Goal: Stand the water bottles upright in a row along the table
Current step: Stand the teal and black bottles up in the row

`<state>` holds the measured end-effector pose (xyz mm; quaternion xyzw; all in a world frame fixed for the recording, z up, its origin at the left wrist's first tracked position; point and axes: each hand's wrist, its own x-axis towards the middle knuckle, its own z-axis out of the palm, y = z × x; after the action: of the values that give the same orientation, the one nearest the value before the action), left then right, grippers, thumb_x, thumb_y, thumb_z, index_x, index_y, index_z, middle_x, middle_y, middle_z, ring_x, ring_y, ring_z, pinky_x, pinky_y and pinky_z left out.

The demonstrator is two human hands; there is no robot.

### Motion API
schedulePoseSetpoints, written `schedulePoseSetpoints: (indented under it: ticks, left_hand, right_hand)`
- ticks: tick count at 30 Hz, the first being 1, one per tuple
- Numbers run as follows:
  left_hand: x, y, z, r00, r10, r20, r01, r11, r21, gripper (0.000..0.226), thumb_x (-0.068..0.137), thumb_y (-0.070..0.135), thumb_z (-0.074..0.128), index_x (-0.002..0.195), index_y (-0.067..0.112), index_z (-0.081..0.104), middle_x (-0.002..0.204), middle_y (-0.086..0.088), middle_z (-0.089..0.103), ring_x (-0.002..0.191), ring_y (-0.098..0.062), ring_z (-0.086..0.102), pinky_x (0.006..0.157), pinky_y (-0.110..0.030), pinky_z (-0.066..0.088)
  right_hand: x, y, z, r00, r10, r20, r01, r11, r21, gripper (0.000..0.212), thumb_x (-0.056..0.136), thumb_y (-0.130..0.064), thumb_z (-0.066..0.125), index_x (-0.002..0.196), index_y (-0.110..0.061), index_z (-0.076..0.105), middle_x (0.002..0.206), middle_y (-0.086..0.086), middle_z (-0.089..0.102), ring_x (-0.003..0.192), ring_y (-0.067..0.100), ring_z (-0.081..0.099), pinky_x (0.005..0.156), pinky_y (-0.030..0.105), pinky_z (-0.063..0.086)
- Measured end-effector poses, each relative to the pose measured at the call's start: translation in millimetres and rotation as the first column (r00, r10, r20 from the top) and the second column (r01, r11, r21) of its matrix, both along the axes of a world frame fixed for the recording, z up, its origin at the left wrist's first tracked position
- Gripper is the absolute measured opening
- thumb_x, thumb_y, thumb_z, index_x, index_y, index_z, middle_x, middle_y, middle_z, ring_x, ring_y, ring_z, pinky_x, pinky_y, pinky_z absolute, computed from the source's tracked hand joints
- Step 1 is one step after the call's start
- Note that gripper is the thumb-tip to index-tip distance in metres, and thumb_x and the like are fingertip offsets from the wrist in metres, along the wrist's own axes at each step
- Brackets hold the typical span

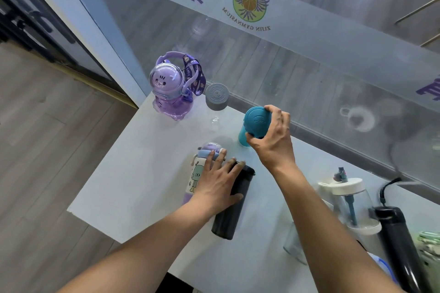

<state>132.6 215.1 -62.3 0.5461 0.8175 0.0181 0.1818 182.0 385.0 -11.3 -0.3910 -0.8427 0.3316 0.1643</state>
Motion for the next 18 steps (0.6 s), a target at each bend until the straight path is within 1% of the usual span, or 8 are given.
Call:
schedulePoseSetpoints:
  ticks: [2,5,7,10,12,14,15,18]
  left_hand:
    - [-0.4,-0.4,-0.6,1.0,-0.007,-0.001,0.007,1.0,0.003,0.087,0.081,0.063,0.057,0.151,0.031,0.018,0.158,0.001,0.03,0.151,-0.033,0.005,0.118,-0.055,-0.002]
    - [-2.3,-0.5,0.8,1.0,-0.018,0.002,0.018,1.0,0.007,0.086,0.085,0.059,0.056,0.154,0.031,0.013,0.161,0.0,0.024,0.151,-0.031,0.003,0.119,-0.054,0.0]
    - [-4.0,-2.0,4.3,1.0,0.002,0.01,-0.003,1.0,0.024,0.082,0.088,0.055,0.055,0.154,0.031,0.013,0.162,-0.001,0.021,0.151,-0.03,0.004,0.12,-0.051,0.001]
    - [-7.0,-9.4,10.8,0.997,0.064,-0.03,-0.063,0.997,0.039,0.078,0.087,0.047,0.06,0.152,0.032,0.021,0.16,-0.003,0.024,0.149,-0.031,0.013,0.119,-0.048,0.007]
    - [-9.2,-19.1,10.8,0.994,0.104,-0.043,-0.102,0.994,0.042,0.078,0.079,0.041,0.07,0.148,0.031,0.035,0.156,-0.007,0.034,0.145,-0.033,0.026,0.117,-0.05,0.02]
    - [-10.6,-30.8,4.5,0.99,0.135,-0.027,-0.133,0.989,0.069,0.08,0.068,0.035,0.081,0.141,0.028,0.049,0.149,-0.009,0.047,0.136,-0.037,0.042,0.109,-0.052,0.035]
    - [-11.6,-36.7,0.9,0.99,0.141,-0.02,-0.139,0.987,0.083,0.082,0.064,0.032,0.084,0.139,0.026,0.051,0.146,-0.009,0.049,0.132,-0.038,0.047,0.105,-0.052,0.041]
    - [-12.8,-48.7,-5.3,0.995,0.1,-0.015,-0.098,0.99,0.101,0.084,0.063,0.022,0.083,0.137,0.024,0.044,0.149,-0.01,0.046,0.131,-0.041,0.048,0.096,-0.05,0.048]
  right_hand:
    - [-0.3,-1.4,1.3,1.0,-0.009,0.004,0.009,1.0,-0.004,0.082,0.07,-0.023,0.086,0.14,-0.018,0.042,0.131,0.007,0.042,0.111,0.022,0.054,0.093,0.035,0.053]
    - [4.6,-1.3,-0.1,0.998,-0.034,0.05,0.037,0.998,-0.058,0.108,0.066,-0.031,0.091,0.153,-0.023,0.026,0.137,0.007,0.039,0.123,0.022,0.049,0.1,0.036,0.048]
    - [14.1,-0.8,-1.2,0.992,-0.065,0.108,0.075,0.993,-0.089,0.117,0.065,-0.033,0.091,0.155,-0.024,0.019,0.141,0.009,0.039,0.131,0.024,0.045,0.107,0.039,0.043]
    - [38.3,-9.1,-3.9,0.957,-0.177,0.231,0.215,0.964,-0.154,0.101,0.072,-0.034,0.087,0.151,-0.021,0.025,0.142,0.011,0.04,0.132,0.029,0.045,0.111,0.043,0.04]
    - [50.8,-27.9,-10.8,0.916,-0.198,0.349,0.291,0.927,-0.237,0.091,0.075,-0.044,0.081,0.146,-0.02,0.03,0.141,0.011,0.041,0.131,0.031,0.047,0.11,0.044,0.041]
    - [53.3,-51.0,-23.0,0.882,-0.145,0.448,0.307,0.898,-0.314,0.092,0.074,-0.056,0.078,0.145,-0.02,0.032,0.141,0.009,0.042,0.13,0.031,0.049,0.108,0.045,0.042]
    - [50.6,-60.7,-30.1,0.869,-0.119,0.48,0.313,0.883,-0.348,0.096,0.071,-0.061,0.077,0.145,-0.02,0.032,0.141,0.009,0.044,0.129,0.03,0.05,0.107,0.045,0.044]
    - [37.1,-78.2,-47.7,0.856,-0.084,0.51,0.348,0.823,-0.448,0.101,0.067,-0.065,0.077,0.145,-0.018,0.034,0.139,0.01,0.052,0.127,0.031,0.054,0.104,0.044,0.047]
